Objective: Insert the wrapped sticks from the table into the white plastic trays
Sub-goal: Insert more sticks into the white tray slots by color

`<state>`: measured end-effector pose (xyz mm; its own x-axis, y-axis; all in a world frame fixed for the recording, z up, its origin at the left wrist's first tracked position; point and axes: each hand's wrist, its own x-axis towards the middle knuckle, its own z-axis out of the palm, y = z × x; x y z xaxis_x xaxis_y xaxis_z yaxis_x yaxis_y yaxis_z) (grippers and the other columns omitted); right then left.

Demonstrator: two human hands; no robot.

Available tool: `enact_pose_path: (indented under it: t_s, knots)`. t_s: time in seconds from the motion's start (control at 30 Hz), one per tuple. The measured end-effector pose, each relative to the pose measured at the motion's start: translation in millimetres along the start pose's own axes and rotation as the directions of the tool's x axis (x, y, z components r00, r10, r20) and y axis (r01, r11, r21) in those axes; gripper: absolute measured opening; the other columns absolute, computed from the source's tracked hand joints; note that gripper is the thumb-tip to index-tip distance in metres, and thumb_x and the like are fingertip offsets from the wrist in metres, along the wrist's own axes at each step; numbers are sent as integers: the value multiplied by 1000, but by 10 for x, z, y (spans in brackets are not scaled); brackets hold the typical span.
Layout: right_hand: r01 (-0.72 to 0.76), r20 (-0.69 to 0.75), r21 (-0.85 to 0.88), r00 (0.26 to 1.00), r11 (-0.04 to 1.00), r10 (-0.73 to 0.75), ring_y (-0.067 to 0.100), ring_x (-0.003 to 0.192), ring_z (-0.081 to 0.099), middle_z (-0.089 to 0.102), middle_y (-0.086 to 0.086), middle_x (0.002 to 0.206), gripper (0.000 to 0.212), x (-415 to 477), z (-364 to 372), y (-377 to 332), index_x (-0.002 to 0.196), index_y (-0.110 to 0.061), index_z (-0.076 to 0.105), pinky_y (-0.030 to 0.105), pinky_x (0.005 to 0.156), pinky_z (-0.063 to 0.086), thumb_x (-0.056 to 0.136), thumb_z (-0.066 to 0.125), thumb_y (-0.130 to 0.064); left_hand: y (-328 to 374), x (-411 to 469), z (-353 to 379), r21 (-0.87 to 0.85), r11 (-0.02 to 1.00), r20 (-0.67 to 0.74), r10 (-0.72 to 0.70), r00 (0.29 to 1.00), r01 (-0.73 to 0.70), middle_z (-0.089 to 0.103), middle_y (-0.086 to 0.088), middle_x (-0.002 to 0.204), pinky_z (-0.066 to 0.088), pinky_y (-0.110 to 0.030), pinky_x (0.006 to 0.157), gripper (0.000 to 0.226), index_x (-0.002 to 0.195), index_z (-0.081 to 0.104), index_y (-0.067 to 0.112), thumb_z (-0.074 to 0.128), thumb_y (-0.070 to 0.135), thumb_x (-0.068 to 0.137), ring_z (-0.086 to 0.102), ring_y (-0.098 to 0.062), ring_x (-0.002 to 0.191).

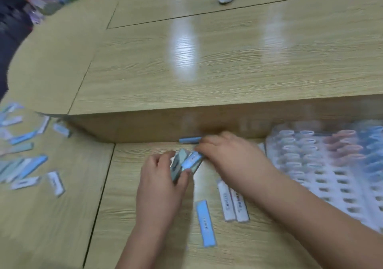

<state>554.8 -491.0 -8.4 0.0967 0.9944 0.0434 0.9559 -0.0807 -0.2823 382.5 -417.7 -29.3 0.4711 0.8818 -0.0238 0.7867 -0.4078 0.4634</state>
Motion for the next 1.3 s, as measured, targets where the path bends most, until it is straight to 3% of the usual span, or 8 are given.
enact_pose_path:
  t_s: [0.13,0.37,0.43,0.53,0.7,0.87,1.07,1.3]
  knots:
    - [16,79,-169,997,986,-3,18,99,54,53,-9,116,31,148,63,-11,123,-33,52,27,50,26,96,50,-18,-91,-59,20,28,1000,-26,3,1000,-2,53,-2,114,43,-36,85,39,122,62,18,68,35,87,51,-25,105]
    - [-65,123,-266,987,962,100,18,97,51,51,-6,106,26,92,76,-68,108,-27,51,28,46,13,87,60,-15,-112,-78,-41,-75,991,-42,-118,992,114,57,12,93,49,-35,69,13,96,61,29,68,24,87,54,-14,90]
    - [-104,91,-173,988,980,121,16,95,53,54,-10,101,18,66,3,-65,104,-30,51,27,49,27,90,57,-21,-111,-80,-66,-230,955,-14,-197,980,188,61,14,82,51,-33,65,18,86,57,33,69,20,86,59,-8,79]
    - [-135,49,94,990,986,131,12,93,58,59,-13,99,13,-50,-203,41,105,-34,59,32,72,50,93,55,-32,-78,-86,-127,-437,862,37,-265,963,254,65,23,82,46,-20,56,21,84,58,35,69,18,85,62,1,69]
    - [-175,-49,502,972,847,229,1,84,59,61,-20,90,19,-529,-710,374,100,-43,69,9,70,41,88,63,-31,325,-102,-291,-642,752,78,-127,989,147,69,21,96,55,-21,61,50,109,64,54,70,10,87,69,-5,77]
    - [-214,-216,691,851,691,479,11,71,63,68,-16,88,22,-1199,-1035,880,99,-49,67,11,62,49,77,68,-46,998,-159,-245,-694,720,62,43,997,12,74,10,82,44,-11,53,32,92,74,41,69,10,87,61,-1,63]
    - [-219,-346,693,735,687,583,6,77,66,70,-15,93,21,-1836,-1150,1222,98,-49,67,10,70,51,79,76,-52,1596,-257,-65,-718,695,31,85,996,-37,72,15,82,49,-23,70,11,85,72,29,74,18,83,64,-2,75]
    - [-259,-376,695,665,671,645,8,79,68,72,-17,95,18,-2329,-1120,1470,98,-48,67,14,74,52,81,74,-49,2021,-409,163,-724,677,65,251,966,-127,73,9,94,57,-35,76,24,94,69,37,73,15,87,70,-12,88]
